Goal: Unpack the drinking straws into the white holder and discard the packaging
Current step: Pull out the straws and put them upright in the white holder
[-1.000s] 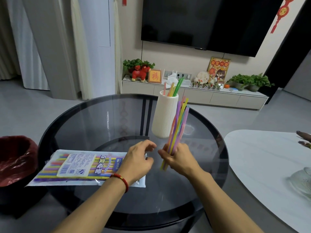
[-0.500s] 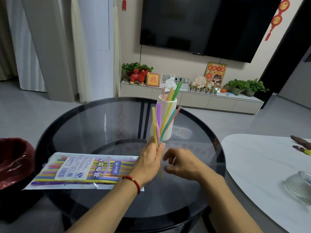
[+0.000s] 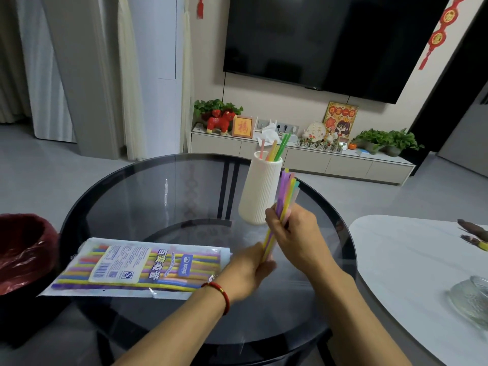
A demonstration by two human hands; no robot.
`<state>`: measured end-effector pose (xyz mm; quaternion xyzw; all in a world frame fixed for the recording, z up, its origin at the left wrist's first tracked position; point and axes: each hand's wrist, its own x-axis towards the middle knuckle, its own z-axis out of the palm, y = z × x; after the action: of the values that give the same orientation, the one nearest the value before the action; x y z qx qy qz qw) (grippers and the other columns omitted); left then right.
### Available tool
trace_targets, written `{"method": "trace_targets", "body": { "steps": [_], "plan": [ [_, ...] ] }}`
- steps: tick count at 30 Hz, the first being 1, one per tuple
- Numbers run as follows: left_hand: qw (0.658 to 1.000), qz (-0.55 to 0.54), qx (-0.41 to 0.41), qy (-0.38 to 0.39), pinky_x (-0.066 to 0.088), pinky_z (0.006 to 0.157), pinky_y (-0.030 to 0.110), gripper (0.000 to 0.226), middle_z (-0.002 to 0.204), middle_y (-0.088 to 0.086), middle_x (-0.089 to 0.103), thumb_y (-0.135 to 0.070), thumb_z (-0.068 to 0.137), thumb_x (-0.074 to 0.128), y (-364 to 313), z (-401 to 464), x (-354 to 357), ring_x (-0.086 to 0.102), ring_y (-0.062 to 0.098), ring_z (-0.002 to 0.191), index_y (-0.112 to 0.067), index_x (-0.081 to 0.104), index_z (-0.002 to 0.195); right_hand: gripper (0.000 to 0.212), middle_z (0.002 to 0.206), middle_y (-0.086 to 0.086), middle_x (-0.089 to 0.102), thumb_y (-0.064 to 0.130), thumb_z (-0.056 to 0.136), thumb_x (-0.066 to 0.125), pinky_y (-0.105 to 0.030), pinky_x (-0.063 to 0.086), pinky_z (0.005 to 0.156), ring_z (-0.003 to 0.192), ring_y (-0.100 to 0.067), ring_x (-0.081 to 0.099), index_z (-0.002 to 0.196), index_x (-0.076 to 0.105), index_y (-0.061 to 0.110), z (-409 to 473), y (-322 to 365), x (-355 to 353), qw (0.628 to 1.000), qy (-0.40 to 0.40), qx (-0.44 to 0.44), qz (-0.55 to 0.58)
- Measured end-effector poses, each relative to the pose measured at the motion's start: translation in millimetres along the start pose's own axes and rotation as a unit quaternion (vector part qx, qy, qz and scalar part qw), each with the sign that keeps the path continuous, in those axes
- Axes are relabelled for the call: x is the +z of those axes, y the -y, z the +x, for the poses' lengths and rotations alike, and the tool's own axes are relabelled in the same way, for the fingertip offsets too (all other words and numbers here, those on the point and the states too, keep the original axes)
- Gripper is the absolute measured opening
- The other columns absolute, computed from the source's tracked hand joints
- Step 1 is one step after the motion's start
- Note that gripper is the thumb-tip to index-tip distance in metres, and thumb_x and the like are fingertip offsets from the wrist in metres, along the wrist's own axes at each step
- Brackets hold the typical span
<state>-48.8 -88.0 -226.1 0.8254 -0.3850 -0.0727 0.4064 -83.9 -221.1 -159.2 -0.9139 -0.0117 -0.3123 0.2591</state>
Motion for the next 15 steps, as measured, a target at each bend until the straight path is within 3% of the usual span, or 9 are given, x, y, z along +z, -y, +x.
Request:
{"method": "trace_targets", "body": {
  "steps": [3,6,8,10,12,15],
  "plan": [
    [1.0,0.007,-0.013,-0.002,0.048,0.09,0.041,0.021,0.107,0.007,0.063,-0.031,0.092,0.065,0,1,-9,0.06,0.023,0.102,-0.013,0.055,0.101,0.035,0.059,0.01,0.049,0.017,0.099,0.062,-0.018,0.04,0.051,0.051,-0.008,0.049,0.067,0.049,0.017,-2,-5,4,0.999,0.046,-0.001,-0.004],
    [0.997,-0.02,-0.024,-0.076,0.044,0.104,0.033,0.046,0.122,-0.003,0.061,-0.015,0.084,0.063,7,1,-22,0.056,0.013,0.118,-0.022,0.056,0.129,0.04,0.05,0.001,0.058,0.019,0.102,0.06,-0.023,0.048,0.05,0.044,-0.011,0.057,0.063,0.054,0.014,-3,-15,-1,0.999,0.028,0.034,0.022],
    [0.993,0.002,-0.027,-0.118,0.042,0.102,0.029,0.046,0.122,-0.006,0.059,-0.013,0.083,0.057,15,-1,-30,0.051,0.011,0.118,-0.024,0.056,0.127,0.044,0.046,-0.001,0.061,0.022,0.102,0.059,-0.015,0.045,0.048,0.037,-0.008,0.056,0.058,0.056,0.018,2,-20,-11,0.995,-0.041,0.063,0.065],
    [0.987,0.09,-0.056,-0.124,0.039,0.101,0.03,0.038,0.124,-0.004,0.058,-0.019,0.086,0.054,28,-3,-36,0.048,0.016,0.12,-0.024,0.057,0.123,0.046,0.045,-0.006,0.063,0.027,0.099,0.057,-0.022,0.047,0.046,0.034,-0.015,0.054,0.056,0.061,0.011,15,-22,-24,0.976,-0.124,0.113,0.141],
    [0.972,0.188,-0.109,-0.095,0.037,0.104,0.035,0.034,0.126,0.002,0.06,-0.028,0.092,0.05,41,-6,-37,0.049,0.022,0.119,-0.021,0.057,0.125,0.041,0.044,-0.012,0.062,0.029,0.095,0.056,-0.028,0.045,0.046,0.036,-0.025,0.052,0.059,0.067,0.011,35,-22,-36,0.94,-0.205,0.162,0.219],
    [0.968,0.21,-0.13,-0.053,0.034,0.107,0.039,0.037,0.127,0.003,0.06,-0.04,0.098,0.042,51,-8,-34,0.051,0.024,0.119,-0.022,0.054,0.128,0.039,0.046,-0.008,0.061,0.028,0.094,0.057,-0.028,0.044,0.045,0.035,-0.022,0.051,0.057,0.065,0.015,65,-17,-47,0.877,-0.304,0.208,0.31]
  ]
}}
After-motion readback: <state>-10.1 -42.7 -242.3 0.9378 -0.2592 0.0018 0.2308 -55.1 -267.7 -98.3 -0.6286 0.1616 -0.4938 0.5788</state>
